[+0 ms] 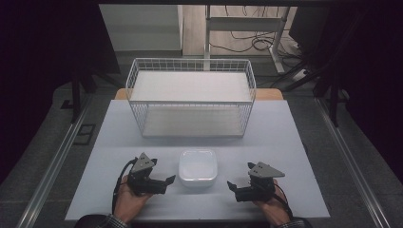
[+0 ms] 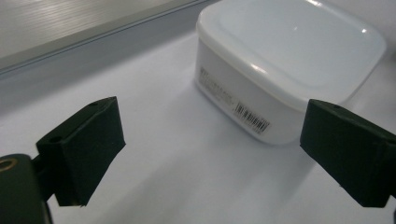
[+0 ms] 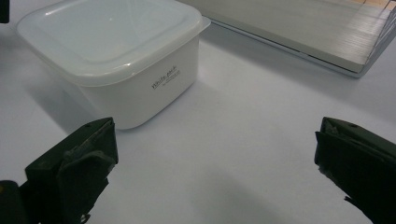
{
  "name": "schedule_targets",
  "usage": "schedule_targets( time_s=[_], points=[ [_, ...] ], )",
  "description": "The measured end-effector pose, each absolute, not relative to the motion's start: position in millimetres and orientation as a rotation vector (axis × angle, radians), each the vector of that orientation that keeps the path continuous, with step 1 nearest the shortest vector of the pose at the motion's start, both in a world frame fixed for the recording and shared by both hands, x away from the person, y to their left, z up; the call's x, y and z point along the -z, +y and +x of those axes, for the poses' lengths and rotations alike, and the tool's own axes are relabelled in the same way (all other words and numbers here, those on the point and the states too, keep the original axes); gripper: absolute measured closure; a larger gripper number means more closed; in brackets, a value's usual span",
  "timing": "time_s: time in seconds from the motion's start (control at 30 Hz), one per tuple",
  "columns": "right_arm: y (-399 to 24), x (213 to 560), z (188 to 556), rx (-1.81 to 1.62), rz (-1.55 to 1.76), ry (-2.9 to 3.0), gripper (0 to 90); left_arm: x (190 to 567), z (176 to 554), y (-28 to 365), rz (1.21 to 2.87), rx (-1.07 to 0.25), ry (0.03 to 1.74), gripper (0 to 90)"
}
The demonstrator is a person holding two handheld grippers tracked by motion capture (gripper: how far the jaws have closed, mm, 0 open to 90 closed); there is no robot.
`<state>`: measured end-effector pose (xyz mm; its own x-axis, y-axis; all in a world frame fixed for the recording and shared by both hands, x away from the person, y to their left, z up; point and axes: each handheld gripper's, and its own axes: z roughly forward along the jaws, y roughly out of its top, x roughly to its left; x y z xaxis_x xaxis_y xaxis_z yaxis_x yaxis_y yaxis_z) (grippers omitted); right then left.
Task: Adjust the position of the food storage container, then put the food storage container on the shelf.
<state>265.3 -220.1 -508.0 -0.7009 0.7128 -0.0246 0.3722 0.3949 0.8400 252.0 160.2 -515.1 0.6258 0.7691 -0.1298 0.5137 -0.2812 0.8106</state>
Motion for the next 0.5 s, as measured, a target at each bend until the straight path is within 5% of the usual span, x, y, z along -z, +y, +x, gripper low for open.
schedule_targets(
  time_s=[0.5],
  points=[
    [-220.1, 508.2, 270.2, -1.271, 0.990, 2.331, 0.0, 522.7, 255.7, 160.7, 1.978, -0.376, 0.954, 2.2]
  ],
)
